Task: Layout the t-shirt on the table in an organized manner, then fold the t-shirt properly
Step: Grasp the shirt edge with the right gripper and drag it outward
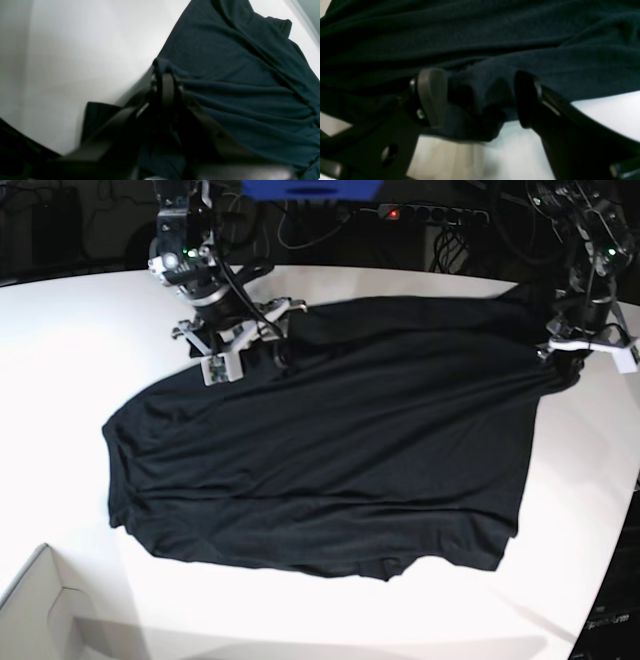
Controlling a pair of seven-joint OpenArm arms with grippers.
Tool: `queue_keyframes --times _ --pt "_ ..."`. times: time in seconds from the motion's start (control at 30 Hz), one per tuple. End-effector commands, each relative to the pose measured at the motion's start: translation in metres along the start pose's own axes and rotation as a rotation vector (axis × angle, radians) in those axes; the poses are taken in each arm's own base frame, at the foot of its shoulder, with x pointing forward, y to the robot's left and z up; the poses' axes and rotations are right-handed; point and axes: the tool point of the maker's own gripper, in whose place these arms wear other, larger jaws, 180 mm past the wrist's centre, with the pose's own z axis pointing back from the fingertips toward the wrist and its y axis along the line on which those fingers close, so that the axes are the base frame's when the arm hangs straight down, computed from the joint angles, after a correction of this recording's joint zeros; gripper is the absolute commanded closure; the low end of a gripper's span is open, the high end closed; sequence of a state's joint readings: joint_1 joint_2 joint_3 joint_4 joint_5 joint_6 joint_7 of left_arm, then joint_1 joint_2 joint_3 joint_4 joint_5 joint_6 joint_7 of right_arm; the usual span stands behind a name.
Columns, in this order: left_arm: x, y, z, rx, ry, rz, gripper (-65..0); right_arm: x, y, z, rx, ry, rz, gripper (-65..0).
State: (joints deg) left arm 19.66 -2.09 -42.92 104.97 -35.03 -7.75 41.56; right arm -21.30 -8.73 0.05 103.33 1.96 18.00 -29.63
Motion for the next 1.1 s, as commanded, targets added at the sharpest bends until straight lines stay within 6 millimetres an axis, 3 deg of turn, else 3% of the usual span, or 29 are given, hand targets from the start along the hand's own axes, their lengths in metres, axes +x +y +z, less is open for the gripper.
queue_keyframes --times 0.0,0.23,0.53,0.83,1.07 --pt "0.012 -0.002 0.002 -0.011 -0.04 -0.014 -0.1 0.011 0.002 0.001 0.006 -0.04 -0.01 -35.9" --pt "0.013 -0.003 0.002 -0.013 -0.043 -0.015 -0.1 0.007 -0.002 0.003 -0.003 -0.033 -0.008 -0.1" --pt "0.016 -0.003 0.001 -0.013 -0.05 -0.017 -0.1 -0.012 -0.044 0.03 -0.124 -0.005 -0.043 0.0" --pt "0.022 -0.006 -0.001 -0.02 -0.068 -0.015 -0.1 -0.002 -0.045 0.052 -0.147 -0.038 -0.019 0.0" --pt "0.018 0.017 -0.009 0.03 -0.059 0.04 -0.1 -0.01 -0.08 0.065 -0.24 -0.019 -0.02 0.0"
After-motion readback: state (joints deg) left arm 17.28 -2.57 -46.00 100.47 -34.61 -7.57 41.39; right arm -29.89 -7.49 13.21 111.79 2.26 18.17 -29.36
